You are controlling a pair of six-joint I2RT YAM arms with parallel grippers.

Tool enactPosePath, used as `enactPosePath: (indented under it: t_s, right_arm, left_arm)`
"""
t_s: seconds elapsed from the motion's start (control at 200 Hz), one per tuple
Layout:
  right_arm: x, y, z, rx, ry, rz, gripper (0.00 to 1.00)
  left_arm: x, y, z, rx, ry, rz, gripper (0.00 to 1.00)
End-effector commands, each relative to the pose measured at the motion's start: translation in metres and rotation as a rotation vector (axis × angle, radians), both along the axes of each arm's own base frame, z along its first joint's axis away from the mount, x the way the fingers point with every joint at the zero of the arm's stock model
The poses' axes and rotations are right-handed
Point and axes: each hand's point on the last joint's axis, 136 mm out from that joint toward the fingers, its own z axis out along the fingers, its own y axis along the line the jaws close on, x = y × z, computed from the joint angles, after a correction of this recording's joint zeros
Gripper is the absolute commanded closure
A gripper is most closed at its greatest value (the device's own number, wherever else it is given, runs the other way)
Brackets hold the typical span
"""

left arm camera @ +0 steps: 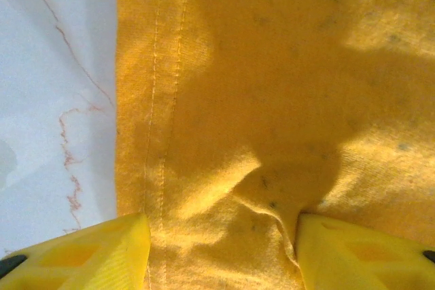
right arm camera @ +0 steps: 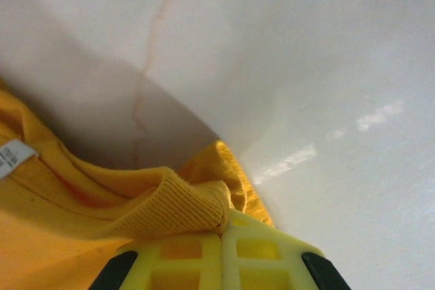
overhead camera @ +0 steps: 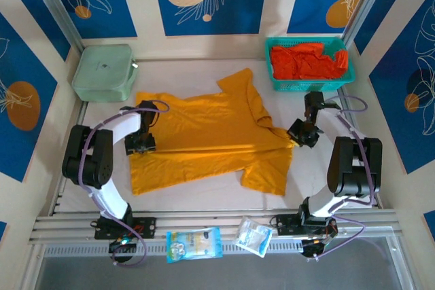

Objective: Fold and stack the t-shirts

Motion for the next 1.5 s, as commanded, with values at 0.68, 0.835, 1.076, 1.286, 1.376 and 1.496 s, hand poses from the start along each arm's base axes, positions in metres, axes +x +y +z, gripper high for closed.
enactPosePath:
  t_s: [0.68, 0.835, 1.076, 1.286, 1.376, 1.496]
  right_arm:
    - [0.101, 0.143, 0.048, -0.457, -0.127, 0.839, 0.49]
    - [0.133, 0.145, 0.029, -0.562, -0.064, 0.874, 0.55]
    - [0.138, 0.135, 0.005, -0.595, 0.012, 0.851, 0.64]
    - [0.128, 0.140, -0.012, -0.556, 0.036, 0.850, 0.67]
    - [0.127, 0.142, -0.013, -0.551, 0.035, 0.846, 0.67]
    - [0.125, 0.143, -0.012, -0.555, 0.038, 0.845, 0.67]
  left_arm:
    - [0.031, -0.026, 0.091, -0.033, -0.189, -0.061, 0.16]
    - [0.019, -0.047, 0.078, -0.101, -0.176, -0.072, 0.16]
    - [-0.024, -0.081, 0.040, -0.161, -0.061, -0.120, 0.17]
    - [-0.060, -0.085, 0.014, -0.162, 0.015, -0.120, 0.17]
    - [-0.067, -0.081, 0.010, -0.153, 0.026, -0.113, 0.17]
    - [-0.069, -0.080, 0.009, -0.152, 0.028, -0.109, 0.17]
